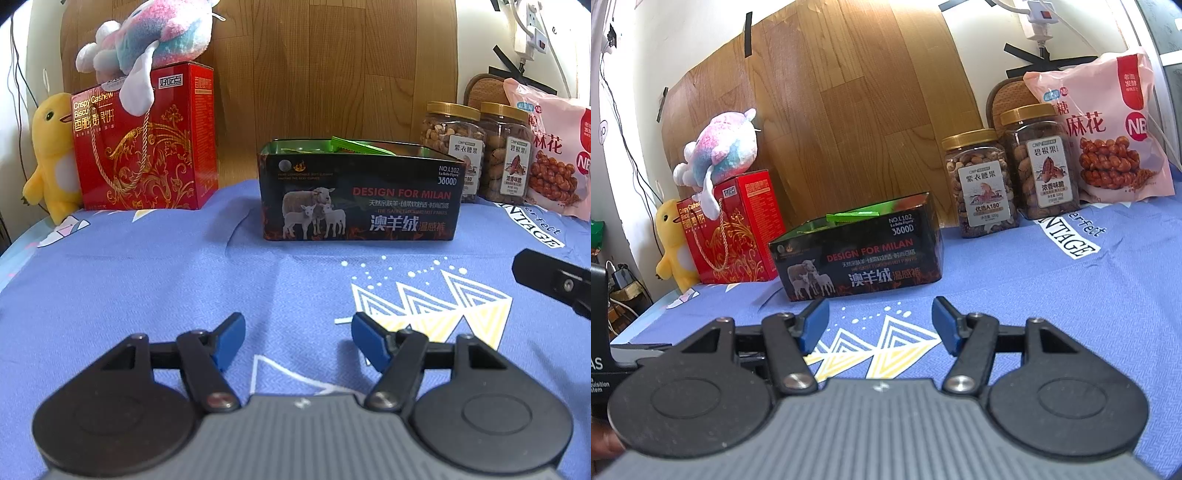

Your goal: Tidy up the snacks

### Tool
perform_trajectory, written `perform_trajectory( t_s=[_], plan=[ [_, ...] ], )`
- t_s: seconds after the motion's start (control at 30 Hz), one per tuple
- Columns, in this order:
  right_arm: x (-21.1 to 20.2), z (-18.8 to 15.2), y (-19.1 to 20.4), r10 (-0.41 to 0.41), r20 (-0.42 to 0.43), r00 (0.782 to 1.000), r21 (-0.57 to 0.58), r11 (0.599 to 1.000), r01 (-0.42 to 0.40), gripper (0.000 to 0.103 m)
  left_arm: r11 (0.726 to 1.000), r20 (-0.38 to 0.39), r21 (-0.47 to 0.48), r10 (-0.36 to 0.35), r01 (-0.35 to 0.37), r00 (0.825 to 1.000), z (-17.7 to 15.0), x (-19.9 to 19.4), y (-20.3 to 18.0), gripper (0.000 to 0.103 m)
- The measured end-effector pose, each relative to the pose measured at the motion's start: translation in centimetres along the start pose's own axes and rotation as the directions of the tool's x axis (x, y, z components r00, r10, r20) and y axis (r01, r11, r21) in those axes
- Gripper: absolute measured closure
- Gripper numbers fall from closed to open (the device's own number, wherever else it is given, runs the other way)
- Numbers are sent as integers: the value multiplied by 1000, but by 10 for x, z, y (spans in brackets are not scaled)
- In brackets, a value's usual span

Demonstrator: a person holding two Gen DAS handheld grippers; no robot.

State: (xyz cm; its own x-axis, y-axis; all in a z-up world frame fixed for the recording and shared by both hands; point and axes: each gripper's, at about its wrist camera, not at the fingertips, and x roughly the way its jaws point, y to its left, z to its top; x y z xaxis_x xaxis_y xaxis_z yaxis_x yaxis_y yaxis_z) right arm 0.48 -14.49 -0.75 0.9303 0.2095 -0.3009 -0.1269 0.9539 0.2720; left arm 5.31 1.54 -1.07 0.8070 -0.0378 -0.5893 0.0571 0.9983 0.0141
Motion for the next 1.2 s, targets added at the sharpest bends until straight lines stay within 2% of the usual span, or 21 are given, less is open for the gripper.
perform_trajectory(
  t_s=[0.1,0.83,0.9,0.97,1.2],
  plan=[
    [0,0,0,0,0,1000,0,1000,0,39,1000,8,-3,3,-3,1000,0,-1,0,29],
    [-1,1,-1,-2,5,1000,7,1000,2,37,1000,48,7,15,-16,999,-1,-7,-1,25],
    [-2,1,-1,-2,6,1000,8,1000,2,37,1000,51,7,17,-18,999,-2,-8,-2,19],
    [-2,1,-1,-4,8,1000,11,1000,4,36,1000,68,6,17,-18,998,-2,-10,-1,8],
    [-2,1,-2,-4,9,1000,12,1000,4,36,999,85,18,25,-27,996,-3,-12,-4,6]
  ],
)
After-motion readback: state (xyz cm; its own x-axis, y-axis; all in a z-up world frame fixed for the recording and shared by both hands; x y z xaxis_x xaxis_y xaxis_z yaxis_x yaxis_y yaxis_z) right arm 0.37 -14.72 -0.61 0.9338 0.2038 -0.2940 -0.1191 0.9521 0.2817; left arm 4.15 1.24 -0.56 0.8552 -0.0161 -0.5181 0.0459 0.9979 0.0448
